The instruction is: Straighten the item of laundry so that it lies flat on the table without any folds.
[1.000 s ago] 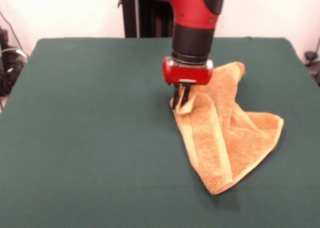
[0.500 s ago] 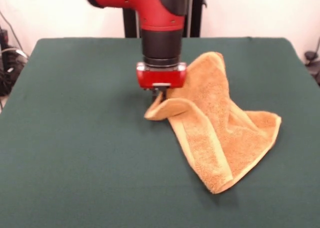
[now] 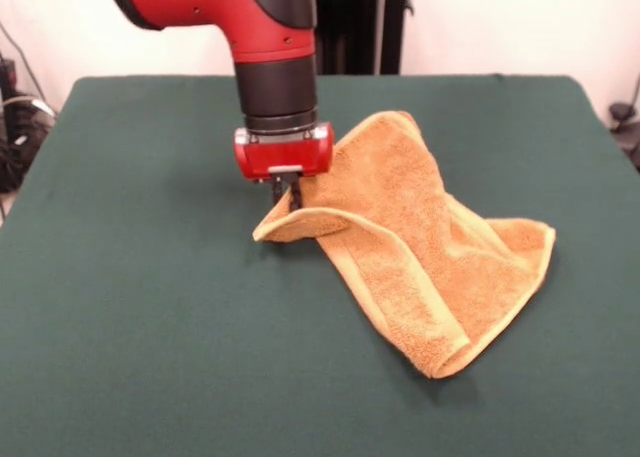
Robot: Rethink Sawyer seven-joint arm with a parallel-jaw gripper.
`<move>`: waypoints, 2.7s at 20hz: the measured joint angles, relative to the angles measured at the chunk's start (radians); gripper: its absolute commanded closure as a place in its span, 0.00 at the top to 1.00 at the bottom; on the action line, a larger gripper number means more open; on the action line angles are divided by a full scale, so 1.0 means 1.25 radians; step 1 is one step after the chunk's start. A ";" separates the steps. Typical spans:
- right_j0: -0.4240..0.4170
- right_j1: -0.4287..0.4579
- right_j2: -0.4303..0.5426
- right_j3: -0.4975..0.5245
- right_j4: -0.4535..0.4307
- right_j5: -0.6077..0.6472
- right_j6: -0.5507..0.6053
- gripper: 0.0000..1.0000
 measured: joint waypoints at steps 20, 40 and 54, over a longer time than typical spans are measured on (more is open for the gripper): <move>-0.214 0.062 0.168 0.050 -0.021 0.011 0.000 0.00; -0.374 0.099 0.287 0.000 -0.130 0.277 0.000 0.00; -0.423 0.104 0.339 -0.037 -0.227 0.384 0.000 0.00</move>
